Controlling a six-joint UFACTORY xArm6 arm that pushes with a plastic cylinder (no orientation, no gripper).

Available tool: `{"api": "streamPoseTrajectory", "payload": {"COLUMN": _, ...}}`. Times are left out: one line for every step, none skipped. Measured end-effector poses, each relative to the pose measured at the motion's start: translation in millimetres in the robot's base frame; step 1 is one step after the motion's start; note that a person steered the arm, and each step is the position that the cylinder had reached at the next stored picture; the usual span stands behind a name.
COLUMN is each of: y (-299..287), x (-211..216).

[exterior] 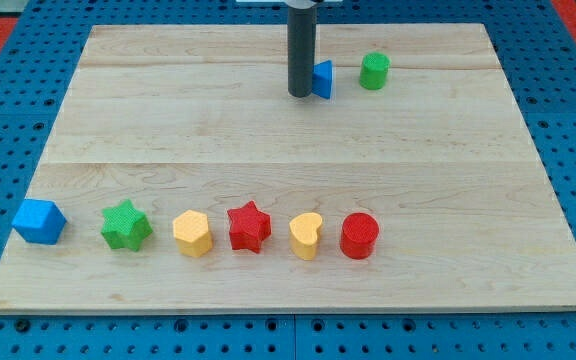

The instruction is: Push the blue triangle towards top center

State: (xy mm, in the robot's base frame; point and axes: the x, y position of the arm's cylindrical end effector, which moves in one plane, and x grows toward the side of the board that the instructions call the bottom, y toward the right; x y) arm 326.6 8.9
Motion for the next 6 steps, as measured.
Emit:
{"api": "streamPoseTrajectory", "payload": {"y": 2, "x": -6}}
{"api": "streamPoseTrajectory", "payload": {"y": 3, "x": 22}}
{"api": "streamPoseTrajectory", "payload": {"y": 37, "x": 24}}
{"api": "streamPoseTrajectory", "payload": {"y": 72, "x": 16}}
{"api": "streamPoseTrajectory", "payload": {"y": 46, "x": 0}}
{"api": "streamPoseTrajectory", "payload": {"y": 34, "x": -15}}
